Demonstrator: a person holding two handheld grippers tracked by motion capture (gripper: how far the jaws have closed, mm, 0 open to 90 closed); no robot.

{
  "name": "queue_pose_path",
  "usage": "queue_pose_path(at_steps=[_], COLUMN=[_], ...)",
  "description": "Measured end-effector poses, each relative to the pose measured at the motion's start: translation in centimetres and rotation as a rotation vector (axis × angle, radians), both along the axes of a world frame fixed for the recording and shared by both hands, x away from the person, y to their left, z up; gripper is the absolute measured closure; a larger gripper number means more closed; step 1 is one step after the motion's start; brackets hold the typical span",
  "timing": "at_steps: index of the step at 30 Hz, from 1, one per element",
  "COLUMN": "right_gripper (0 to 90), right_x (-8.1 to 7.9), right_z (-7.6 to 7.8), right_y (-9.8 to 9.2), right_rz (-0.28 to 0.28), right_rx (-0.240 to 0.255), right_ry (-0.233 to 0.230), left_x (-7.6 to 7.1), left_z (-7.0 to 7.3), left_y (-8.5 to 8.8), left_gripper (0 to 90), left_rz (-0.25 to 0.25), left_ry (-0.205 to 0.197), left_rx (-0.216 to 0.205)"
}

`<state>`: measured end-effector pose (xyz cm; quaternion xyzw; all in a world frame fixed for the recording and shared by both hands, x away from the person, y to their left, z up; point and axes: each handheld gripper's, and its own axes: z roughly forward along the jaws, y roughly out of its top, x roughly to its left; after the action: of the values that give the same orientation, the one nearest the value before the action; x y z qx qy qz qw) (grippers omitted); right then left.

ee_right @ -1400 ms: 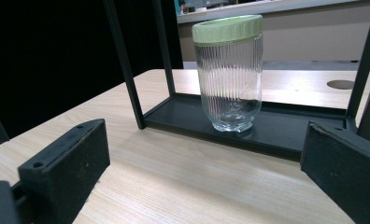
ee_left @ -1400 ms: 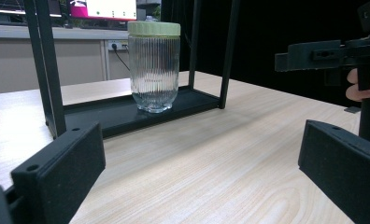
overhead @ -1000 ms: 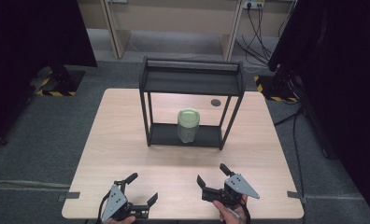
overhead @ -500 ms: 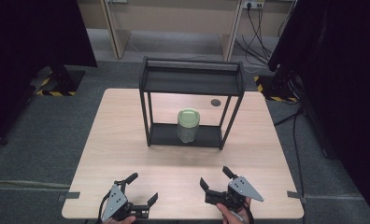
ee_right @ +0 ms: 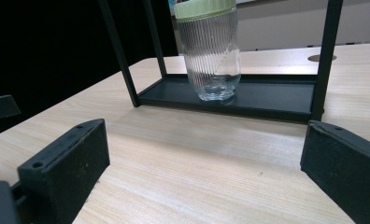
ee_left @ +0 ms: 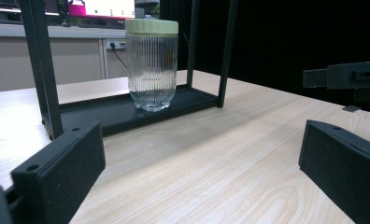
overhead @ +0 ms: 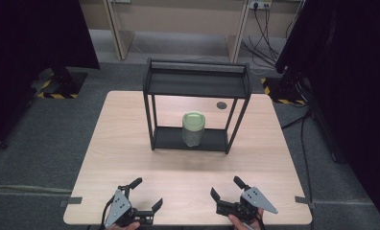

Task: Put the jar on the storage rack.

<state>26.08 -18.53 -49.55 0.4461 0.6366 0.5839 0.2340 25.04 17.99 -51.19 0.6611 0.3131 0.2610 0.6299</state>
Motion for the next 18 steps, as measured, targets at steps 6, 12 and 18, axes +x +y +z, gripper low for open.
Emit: queue_pose_path(at_steps=[6, 12, 18], right_gripper=[1.7, 1.6, 1.6], right_x=[-0.1, -0.8, -1.4], right_z=[0.2, -0.1, -0.2], right_y=[0.1, -0.4, -1.2], right_rz=[0.014, 0.009, -0.002], right_rx=[0.002, 0.007, 0.002], right_ry=[-0.001, 0.004, 0.004], left_x=[0.0, 0.0, 0.0], left_z=[0.0, 0.0, -0.1], left_y=[0.0, 0.0, -0.1], left_gripper=[0.0, 0.0, 0.0], left_rz=[0.002, 0.0, 0.0], left_ry=[0.0, 0.001, 0.003], left_rx=[0.0, 0.001, 0.001])
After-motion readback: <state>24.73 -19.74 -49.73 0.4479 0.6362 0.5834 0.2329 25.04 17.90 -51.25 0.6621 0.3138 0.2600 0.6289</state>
